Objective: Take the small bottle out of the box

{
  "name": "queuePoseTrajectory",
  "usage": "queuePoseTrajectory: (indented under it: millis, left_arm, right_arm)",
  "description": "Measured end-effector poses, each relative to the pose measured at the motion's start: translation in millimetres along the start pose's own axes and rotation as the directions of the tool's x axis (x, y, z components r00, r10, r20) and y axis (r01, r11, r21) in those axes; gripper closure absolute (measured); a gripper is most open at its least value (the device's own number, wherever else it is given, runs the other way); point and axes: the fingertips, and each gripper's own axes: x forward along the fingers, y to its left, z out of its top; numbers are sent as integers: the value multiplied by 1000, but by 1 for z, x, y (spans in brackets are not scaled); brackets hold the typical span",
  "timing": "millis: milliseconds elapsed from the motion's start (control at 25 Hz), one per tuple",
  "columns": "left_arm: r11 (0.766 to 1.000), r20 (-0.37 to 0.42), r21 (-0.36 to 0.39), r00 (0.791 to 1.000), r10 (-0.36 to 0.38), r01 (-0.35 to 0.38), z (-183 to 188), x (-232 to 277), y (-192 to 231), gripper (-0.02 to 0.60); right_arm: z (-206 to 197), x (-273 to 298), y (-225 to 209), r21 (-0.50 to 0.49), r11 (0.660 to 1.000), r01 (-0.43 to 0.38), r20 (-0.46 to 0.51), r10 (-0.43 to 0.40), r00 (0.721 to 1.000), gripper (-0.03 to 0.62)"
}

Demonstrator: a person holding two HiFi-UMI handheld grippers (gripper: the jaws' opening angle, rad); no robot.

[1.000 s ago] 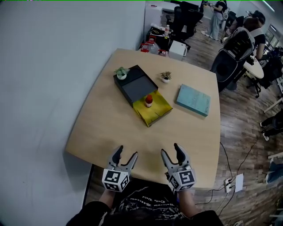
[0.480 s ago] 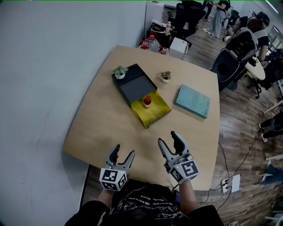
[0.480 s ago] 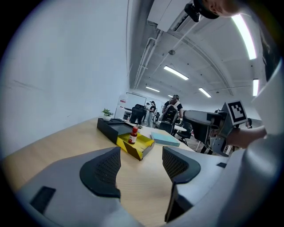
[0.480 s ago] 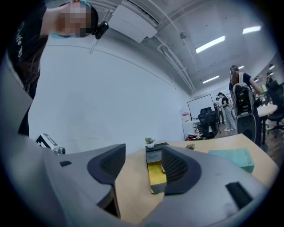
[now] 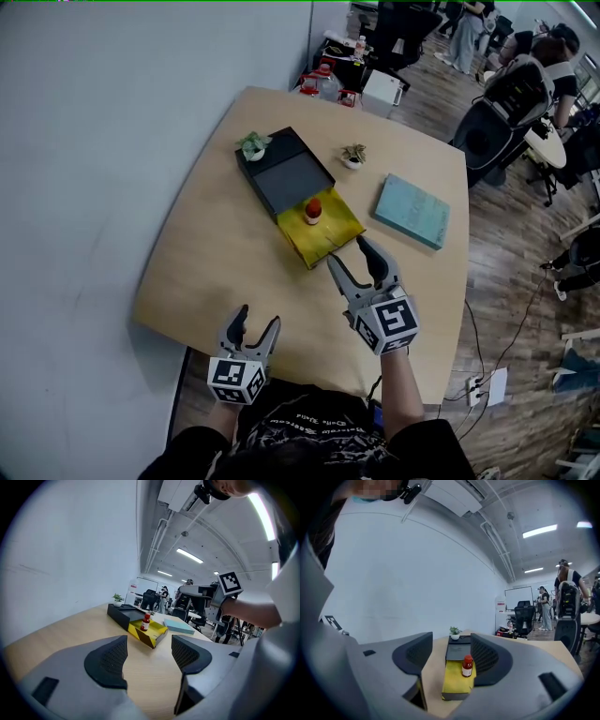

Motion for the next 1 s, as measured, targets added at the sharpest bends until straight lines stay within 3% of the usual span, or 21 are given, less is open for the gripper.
queuePoseTrajectory:
  millis: [360, 640, 920, 1000]
  left_arm:
    - [999, -24, -21, 999, 43, -44, -7, 6, 22, 281]
    - [999, -62, -4, 997, 38, -38, -15, 16, 28, 281]
    - [1000, -93, 6, 995, 31, -31, -18, 34, 39, 281]
    - [999, -106, 16, 994, 29, -28, -20, 41, 40, 281]
  right_arm:
    - [-8, 62, -17, -11, 1000, -24, -59, 23, 998, 342]
    - [-24, 105, -32, -10, 1000, -14, -80, 13, 997, 342]
    - [-59, 145, -39, -90, 996, -21, -168, 6, 986, 342]
    - [-71, 155, -44, -70, 997, -21, -181, 8, 983, 342]
